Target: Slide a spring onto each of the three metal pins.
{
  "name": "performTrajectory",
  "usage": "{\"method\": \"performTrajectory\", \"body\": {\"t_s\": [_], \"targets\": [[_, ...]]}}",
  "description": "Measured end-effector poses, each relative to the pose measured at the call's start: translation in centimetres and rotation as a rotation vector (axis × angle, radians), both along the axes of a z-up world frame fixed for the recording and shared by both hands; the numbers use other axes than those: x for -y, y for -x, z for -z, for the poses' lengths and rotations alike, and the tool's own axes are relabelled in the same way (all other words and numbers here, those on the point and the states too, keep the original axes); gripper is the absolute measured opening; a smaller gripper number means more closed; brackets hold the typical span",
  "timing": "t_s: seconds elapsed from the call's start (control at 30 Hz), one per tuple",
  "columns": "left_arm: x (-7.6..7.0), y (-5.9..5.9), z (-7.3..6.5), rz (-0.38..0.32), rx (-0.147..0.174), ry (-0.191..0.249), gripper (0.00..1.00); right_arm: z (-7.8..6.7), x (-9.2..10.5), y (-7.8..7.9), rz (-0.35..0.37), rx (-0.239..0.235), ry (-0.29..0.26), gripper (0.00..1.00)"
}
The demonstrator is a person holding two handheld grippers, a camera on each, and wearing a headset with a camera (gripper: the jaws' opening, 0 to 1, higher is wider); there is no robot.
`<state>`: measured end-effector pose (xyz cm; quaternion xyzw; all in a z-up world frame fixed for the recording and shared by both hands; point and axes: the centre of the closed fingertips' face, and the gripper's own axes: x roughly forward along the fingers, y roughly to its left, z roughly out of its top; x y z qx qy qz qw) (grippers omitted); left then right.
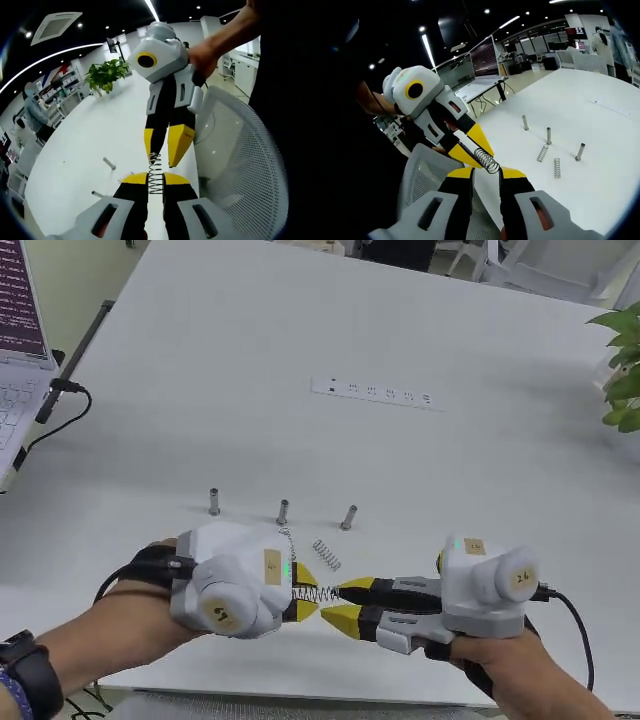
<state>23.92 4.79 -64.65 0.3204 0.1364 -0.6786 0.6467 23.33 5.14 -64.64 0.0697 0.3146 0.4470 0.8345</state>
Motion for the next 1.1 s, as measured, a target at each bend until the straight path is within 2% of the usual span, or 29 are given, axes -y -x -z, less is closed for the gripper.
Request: {"method": "performTrajectory", "body": {"t_s": [0.3, 0.53, 0.77, 0.9, 1.0, 1.1], "targets": [[-0.4, 0.4, 0.1, 0.013, -0.004, -0.005, 0.02, 0.0, -0.4, 0.2, -0.024, -0.015, -0.017, 0.15], [0.0, 1.0, -0.4, 0.030, -0.020, 0.017, 0.02, -0.1, -0.6, 0.4, -0.042, -0.019, -0.027, 0.14], [0.2, 1.3, -0.1, 0.047, -0.017, 0.009, 0.02, -0.4, -0.6, 0.6, -0.054, -0.024, -0.039, 0.10], [0.3, 1.6, 0.2, 0.053, -0.027, 0.008, 0.02, -0.2, -0.8, 0.9, -0.078, -0.029, -0.018, 0.08], [0.4, 1.7, 0.4, 0.044, -0.046, 0.013, 0.02, 0.1, -0.7, 1.0, -0.090, -0.030, 0.011, 0.08], [0.4, 1.6, 0.5, 0.024, -0.086, 0.033, 0.02, 0.0, -0.7, 1.0, -0.097, -0.017, 0.032, 0.08]]}}
